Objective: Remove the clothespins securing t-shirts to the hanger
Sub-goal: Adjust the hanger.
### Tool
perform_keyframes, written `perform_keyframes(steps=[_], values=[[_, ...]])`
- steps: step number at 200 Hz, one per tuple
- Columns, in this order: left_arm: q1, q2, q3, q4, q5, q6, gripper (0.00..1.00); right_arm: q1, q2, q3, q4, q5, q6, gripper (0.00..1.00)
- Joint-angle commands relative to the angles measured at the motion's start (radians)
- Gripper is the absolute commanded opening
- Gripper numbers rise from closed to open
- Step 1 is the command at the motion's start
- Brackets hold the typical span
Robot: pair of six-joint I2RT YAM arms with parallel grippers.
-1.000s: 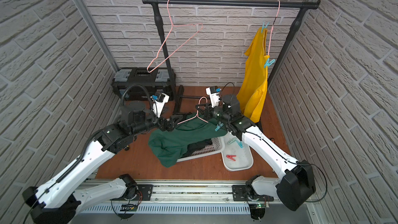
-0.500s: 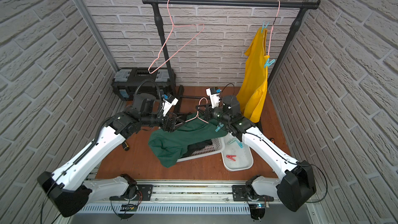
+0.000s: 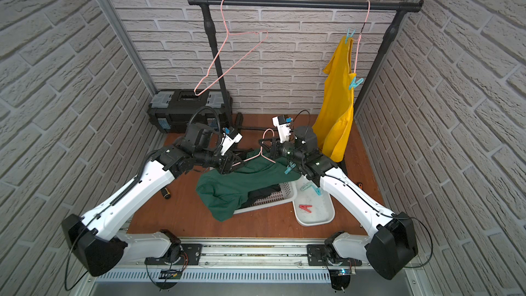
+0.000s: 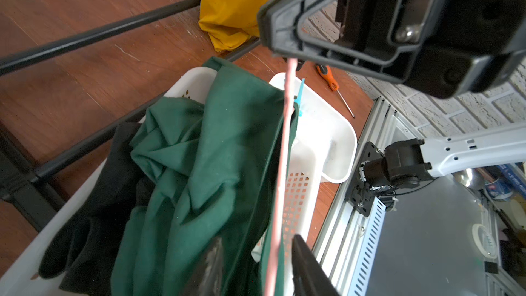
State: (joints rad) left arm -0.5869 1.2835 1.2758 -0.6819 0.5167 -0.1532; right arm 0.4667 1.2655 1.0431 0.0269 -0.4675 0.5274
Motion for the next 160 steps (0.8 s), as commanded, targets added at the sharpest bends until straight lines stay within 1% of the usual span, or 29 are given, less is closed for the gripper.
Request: perform_keyframes(steps=[1,7,26,51,74,93,107,124,139,160], values=[[0.007,-0.005,-0.002,0.005,0.005,0.03,0.32,0.004,-0.026,-0.008,0.054,0.002,0.019,0.03],[0.005,-0.009,-0.003,0.009,0.008,0.031,0.32,0.004,-0.029,-0.008,0.055,0.003,0.019,0.03],[0.002,-0.014,-0.009,0.02,0.006,0.035,0.2,0.004,-0.028,-0.008,0.055,0.003,0.019,0.03],[-0.003,-0.021,-0.024,0.05,0.002,0.035,0.0,0.004,-0.028,-0.01,0.056,0.003,0.021,0.03],[-0.008,-0.034,-0.035,0.065,-0.005,0.058,0.0,0.004,-0.03,-0.01,0.052,0.004,0.02,0.04],[-0.009,-0.048,-0.038,0.056,-0.042,0.093,0.0,0.004,-0.042,0.009,-0.001,0.008,-0.016,0.1],[-0.008,-0.06,-0.038,0.044,-0.072,0.12,0.0,0.004,-0.062,0.011,-0.037,0.026,-0.039,0.17],[-0.008,-0.076,-0.043,0.039,-0.104,0.153,0.0,0.003,-0.093,-0.005,-0.053,0.036,-0.046,0.29],[-0.009,-0.083,-0.05,0.039,-0.128,0.18,0.0,0.001,-0.115,-0.023,-0.072,0.048,-0.053,0.39],[-0.014,-0.087,-0.052,0.03,-0.159,0.222,0.0,-0.003,-0.146,-0.044,-0.101,0.06,-0.055,0.49]])
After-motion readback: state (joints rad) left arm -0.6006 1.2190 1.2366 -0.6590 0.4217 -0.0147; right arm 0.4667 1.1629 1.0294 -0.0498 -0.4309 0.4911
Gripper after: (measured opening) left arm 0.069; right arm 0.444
